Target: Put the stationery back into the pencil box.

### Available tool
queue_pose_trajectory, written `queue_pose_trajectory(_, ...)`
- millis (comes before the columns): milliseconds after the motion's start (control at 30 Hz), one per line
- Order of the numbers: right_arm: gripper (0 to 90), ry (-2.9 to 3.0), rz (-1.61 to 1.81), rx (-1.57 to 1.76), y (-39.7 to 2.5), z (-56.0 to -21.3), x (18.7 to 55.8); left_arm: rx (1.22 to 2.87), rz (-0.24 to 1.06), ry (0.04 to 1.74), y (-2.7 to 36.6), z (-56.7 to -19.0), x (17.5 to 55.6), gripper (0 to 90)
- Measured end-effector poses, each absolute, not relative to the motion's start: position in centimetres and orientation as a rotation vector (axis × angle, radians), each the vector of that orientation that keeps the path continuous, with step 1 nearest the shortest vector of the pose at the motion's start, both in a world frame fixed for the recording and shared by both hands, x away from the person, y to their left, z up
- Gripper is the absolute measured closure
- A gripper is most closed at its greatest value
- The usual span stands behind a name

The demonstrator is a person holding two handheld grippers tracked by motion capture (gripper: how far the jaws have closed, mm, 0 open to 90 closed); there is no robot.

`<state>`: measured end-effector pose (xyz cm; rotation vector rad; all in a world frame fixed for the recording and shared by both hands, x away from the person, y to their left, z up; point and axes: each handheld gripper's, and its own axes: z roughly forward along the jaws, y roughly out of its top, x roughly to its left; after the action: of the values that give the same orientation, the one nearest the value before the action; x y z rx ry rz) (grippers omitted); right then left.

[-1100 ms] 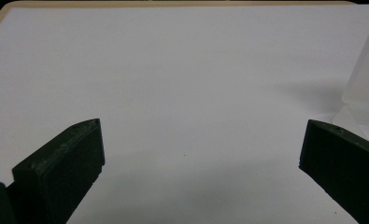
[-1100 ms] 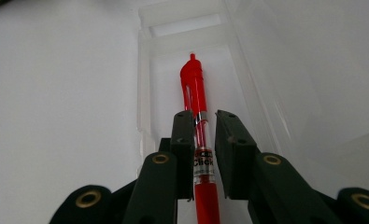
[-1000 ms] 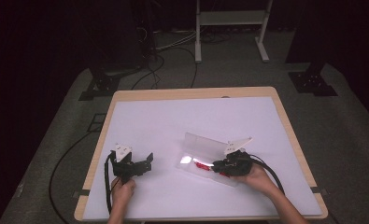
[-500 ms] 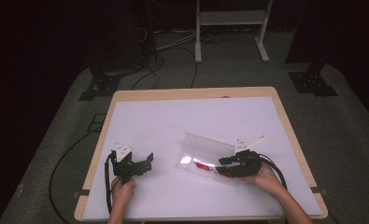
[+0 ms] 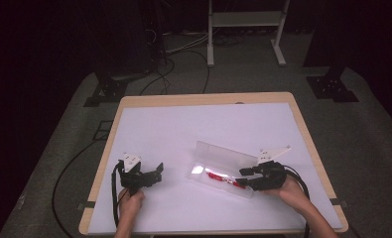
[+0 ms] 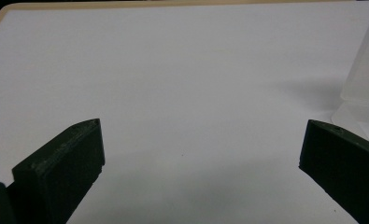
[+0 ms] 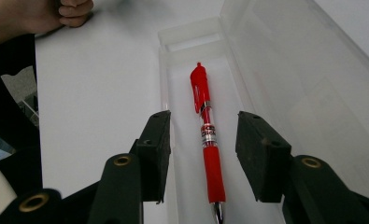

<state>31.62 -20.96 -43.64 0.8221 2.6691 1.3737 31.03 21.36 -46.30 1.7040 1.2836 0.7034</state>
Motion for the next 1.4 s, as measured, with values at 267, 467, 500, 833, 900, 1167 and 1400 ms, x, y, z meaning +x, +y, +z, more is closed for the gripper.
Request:
queue_pose_trajectory(267,51.7,2.647,1.383,0.848,-22.1,-43.4,31.3,1.703,0.702,1.285,21.4,-46.3,31.1,0.0)
queue_pose_trajectory(467,50.4,2.633,1.378,0.866,-22.9,-43.2,31.0,1.699,0.699,1.287,21.4,-46.3,31.1,0.0)
queue_pose_trajectory(500,50.1,2.631,1.377,0.868,-23.1,-43.1,30.9,1.702,0.7,1.286,21.4,-46.3,31.1,0.0)
queue_pose_trajectory(833,50.1,2.606,1.383,0.878,-24.2,-43.0,30.7,1.703,0.701,1.284,21.4,-46.3,31.1,0.0)
queue_pose_trajectory(900,50.1,2.607,1.38,0.884,-24.4,-43.0,30.6,1.703,0.702,1.287,21.4,-46.3,31.1,0.0)
queue_pose_trajectory(1167,50.0,2.603,1.372,0.894,-25.3,-43.3,30.1,1.706,0.701,1.286,21.4,-46.3,31.1,0.0)
queue_pose_trajectory(1400,49.6,2.594,1.368,0.918,-26.2,-43.5,29.6,1.705,0.701,1.287,21.4,-46.3,31.1,0.0)
